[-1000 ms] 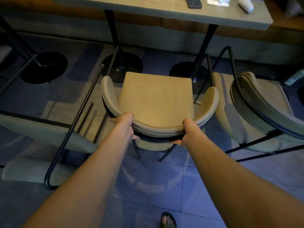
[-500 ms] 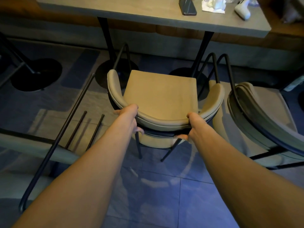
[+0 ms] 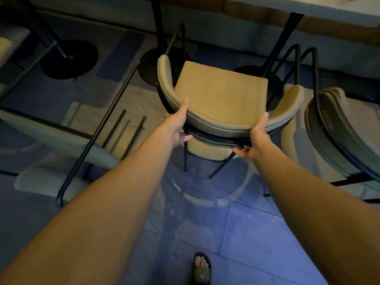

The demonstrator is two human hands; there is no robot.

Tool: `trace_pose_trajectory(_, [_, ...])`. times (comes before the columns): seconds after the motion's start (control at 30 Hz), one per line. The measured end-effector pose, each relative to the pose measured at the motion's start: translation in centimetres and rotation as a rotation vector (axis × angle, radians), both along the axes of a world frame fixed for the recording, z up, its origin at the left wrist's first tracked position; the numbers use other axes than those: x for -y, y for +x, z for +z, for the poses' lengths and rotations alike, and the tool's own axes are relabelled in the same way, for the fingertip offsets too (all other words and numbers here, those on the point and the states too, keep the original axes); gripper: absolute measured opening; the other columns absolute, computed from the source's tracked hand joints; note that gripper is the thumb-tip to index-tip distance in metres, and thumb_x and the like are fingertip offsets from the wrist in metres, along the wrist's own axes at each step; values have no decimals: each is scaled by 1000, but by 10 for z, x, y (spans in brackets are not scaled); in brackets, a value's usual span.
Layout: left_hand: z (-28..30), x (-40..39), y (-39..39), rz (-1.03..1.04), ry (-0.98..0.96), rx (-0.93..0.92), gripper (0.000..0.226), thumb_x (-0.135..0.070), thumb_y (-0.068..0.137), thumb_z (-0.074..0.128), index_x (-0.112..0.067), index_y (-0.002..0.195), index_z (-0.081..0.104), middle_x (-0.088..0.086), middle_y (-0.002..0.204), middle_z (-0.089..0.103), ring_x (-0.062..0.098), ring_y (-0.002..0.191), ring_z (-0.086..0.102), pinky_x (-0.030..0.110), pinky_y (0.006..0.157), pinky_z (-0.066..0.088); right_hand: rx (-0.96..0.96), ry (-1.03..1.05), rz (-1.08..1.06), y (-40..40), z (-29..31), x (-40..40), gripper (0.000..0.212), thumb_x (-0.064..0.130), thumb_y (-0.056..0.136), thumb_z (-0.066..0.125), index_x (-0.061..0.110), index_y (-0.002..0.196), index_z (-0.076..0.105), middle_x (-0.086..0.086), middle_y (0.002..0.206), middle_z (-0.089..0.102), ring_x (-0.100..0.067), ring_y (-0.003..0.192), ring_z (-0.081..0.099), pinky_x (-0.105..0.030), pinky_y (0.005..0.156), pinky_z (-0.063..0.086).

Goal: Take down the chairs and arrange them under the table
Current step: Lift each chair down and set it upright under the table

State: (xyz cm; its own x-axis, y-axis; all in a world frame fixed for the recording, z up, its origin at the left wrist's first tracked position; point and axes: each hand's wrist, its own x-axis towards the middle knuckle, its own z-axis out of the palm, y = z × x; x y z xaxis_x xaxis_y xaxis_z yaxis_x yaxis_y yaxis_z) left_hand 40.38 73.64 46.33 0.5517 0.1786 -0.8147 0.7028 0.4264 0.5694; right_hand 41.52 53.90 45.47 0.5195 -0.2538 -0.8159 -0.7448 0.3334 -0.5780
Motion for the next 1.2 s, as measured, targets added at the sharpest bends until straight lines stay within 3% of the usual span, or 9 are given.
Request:
trace_pose_trajectory(0.13, [6,-19,-68,-51,-80,16,54,-48,102,37,-13,141,44,7,152,42,28,134,47,39,95,45,17,24,-61,-44,-3,-22,87,75,90,29,18,156,24,-7,150,44,-31,120,59,-43,94,52])
trace_pose_trajectory(0.2, [3,-45,-102,7,-65,-19,30,-40,104,35,-18,106,57,6,140,53,24,126,54,35,91,46,-100,71,-99,-60,-13,-46,75,66,97,26,17,152,30,-7,149,43,-30,122,57,-39,87,51])
trace_pose_trajectory(0.27, [1,-76,-135,96,-36,-53,28,-35,104,34,-21,85,50,3,120,59,17,108,61,28,78,49,-162,137,84,-81,-18,-82,46,51,104,25,15,119,50,-6,119,56,-22,105,63,-30,69,49])
trace_pose_trajectory(0.33, [-2,-109,-168,186,-11,-72,28,-32,104,34,-21,83,49,-3,98,59,12,95,60,24,71,47,-157,140,357,-105,-18,-124,34,41,106,29,18,89,46,-3,93,55,-15,77,59,-28,60,44])
trace_pose_trajectory(0.57, [-31,-246,-270,492,95,-97,26,-27,103,40,-19,80,51,-4,82,55,14,96,56,29,89,43,-152,68,755,-195,-40,-266,24,20,100,40,15,78,48,-3,79,55,-15,63,53,-24,51,43])
trace_pose_trajectory(0.7, [-72,-329,-314,616,46,-85,29,-15,99,35,-18,71,42,-7,46,47,5,34,40,14,41,39,-270,105,718,-259,-79,-347,26,21,103,39,13,81,50,-4,76,56,-16,62,54,-27,60,45])
trace_pose_trajectory(0.77, [-96,-364,-330,623,16,-109,31,-13,98,32,-18,68,38,-9,34,39,4,21,28,14,34,30,-339,149,702,-288,-101,-392,26,21,103,37,14,81,50,-3,74,55,-16,63,54,-30,67,46])
trace_pose_trajectory(0.97, [-167,-442,-363,542,-14,-257,27,-25,100,40,-21,75,48,-6,71,51,7,62,51,19,58,43,-487,203,652,-334,-162,-497,22,22,104,40,13,88,53,-5,87,63,-17,77,62,-34,80,49])
trace_pose_trajectory(1.2, [-224,-507,-383,458,-16,-374,22,-21,98,45,-19,78,51,-3,76,53,9,65,51,21,65,43,-563,183,578,-337,-216,-553,19,21,104,41,9,100,56,-8,97,66,-21,85,65,-36,84,46])
